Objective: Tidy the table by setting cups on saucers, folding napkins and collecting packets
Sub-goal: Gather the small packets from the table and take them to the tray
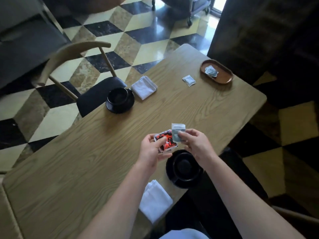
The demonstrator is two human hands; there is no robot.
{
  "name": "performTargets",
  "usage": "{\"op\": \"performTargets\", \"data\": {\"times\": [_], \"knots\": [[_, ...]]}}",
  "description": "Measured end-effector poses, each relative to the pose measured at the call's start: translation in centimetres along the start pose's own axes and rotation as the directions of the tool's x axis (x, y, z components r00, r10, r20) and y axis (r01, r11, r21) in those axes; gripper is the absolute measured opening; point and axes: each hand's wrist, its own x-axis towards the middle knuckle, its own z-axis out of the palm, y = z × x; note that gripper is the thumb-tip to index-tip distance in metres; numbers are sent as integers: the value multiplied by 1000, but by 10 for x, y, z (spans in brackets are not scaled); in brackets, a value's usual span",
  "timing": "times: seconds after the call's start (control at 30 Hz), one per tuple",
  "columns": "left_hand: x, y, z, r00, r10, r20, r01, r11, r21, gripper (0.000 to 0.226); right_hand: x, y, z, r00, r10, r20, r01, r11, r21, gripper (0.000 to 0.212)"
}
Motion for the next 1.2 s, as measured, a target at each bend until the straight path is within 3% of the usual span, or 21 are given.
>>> {"op": "performTargets", "data": {"times": [0.07,0.13,0.23,0.33,0.5,0.6,0.7,0.87,1.07,1.2], "knots": [[-26,-7,3,995,36,91,-36,999,3,25,-56,13,-2,999,-47,7,46,998,51,4],[-54,-20,7,979,54,196,-52,999,-15,25,-108,26,-6,995,-87,-39,86,996,-4,7],[-101,-48,17,929,15,370,-19,1000,5,27,-178,44,-23,972,-141,-186,127,988,-88,19],[-145,-82,33,864,-36,502,-9,996,88,33,-240,61,-53,934,-177,-309,149,982,-112,15],[-216,-124,93,754,-79,652,-59,981,186,45,-320,80,-119,822,-230,-521,237,970,-55,14],[-256,-149,136,653,-134,746,-94,962,255,54,-362,92,-163,746,-238,-622,295,955,-11,13],[-289,-181,179,598,-171,783,-136,941,310,46,-401,108,-211,690,-243,-681,323,946,-10,13],[-343,-254,253,565,-208,798,-199,905,376,34,-464,145,-297,628,-246,-739,380,925,16,10],[-411,-367,342,491,-323,809,-221,852,474,39,-530,210,-425,549,-155,-821,299,954,21,7],[-445,-420,392,437,-395,808,-215,827,520,36,-560,236,-499,551,-111,-827,260,965,44,11]]}}
